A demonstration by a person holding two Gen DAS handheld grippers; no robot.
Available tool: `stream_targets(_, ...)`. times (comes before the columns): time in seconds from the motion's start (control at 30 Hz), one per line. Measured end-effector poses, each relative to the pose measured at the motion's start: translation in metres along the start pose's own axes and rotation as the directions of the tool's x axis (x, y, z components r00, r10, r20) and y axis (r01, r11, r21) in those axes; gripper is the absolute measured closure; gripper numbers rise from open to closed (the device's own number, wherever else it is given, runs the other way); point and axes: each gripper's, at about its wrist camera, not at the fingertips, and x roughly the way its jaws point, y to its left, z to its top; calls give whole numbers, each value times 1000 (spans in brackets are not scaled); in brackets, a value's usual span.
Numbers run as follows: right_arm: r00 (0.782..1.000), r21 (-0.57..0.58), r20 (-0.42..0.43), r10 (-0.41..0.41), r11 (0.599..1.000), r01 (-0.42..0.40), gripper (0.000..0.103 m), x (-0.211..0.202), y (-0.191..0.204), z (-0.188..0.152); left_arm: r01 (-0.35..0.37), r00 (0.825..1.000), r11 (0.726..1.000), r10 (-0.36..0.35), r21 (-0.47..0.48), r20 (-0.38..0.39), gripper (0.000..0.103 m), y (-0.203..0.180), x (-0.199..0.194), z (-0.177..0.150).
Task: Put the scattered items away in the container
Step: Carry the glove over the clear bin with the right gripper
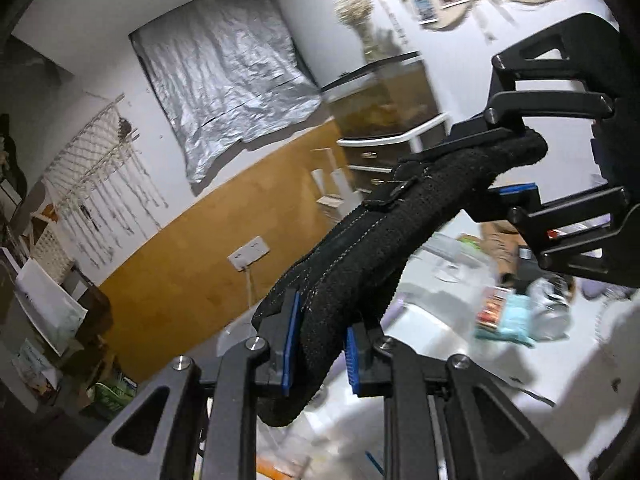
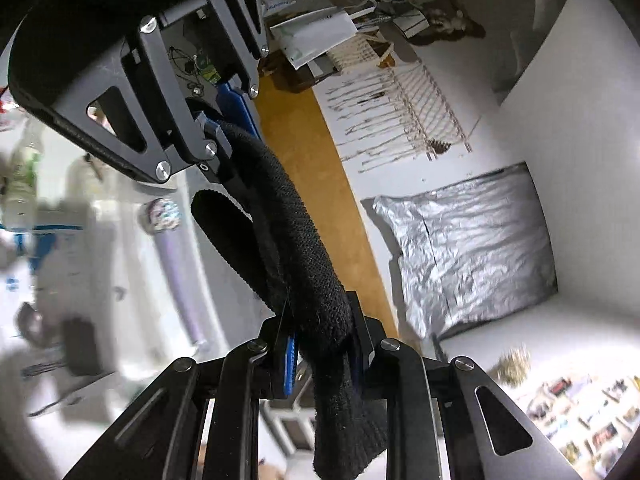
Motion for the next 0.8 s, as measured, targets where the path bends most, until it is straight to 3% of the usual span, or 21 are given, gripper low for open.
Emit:
stream_targets(0.1, 998, 6, 10, 59, 998, -59, 82, 43, -5, -1, -7, 998, 1000, 5, -26, -57, 83, 13, 34, -3)
stream_targets(0.2, 988, 39, 0, 156, 987, -156, 82, 82, -5, -3, 27, 992, 998, -34, -57, -122, 83, 26, 69, -14)
stream_targets(0.4, 936, 97, -45, 349, 934, -344, 82, 150, 19, -5, 87, 966, 992, -106, -91, -235, 83, 36, 130, -45)
stream_targets(0.53, 911, 132, -75, 405, 910, -394, 82, 186, 38, -8, 116, 948, 981, -156, -154, -279, 79, 38, 155, -64)
stream_targets(0.63, 896, 124, -108, 430, 901, -417, 83, 211, 56, -13, 107, 943, 970, -168, -217, -287, 62, 46, 158, -80)
stream_targets(0.8, 878, 72, -181, 443, 896, -438, 83, 236, 90, -28, 96, 936, 931, -204, -353, -285, 60, 60, 150, -103)
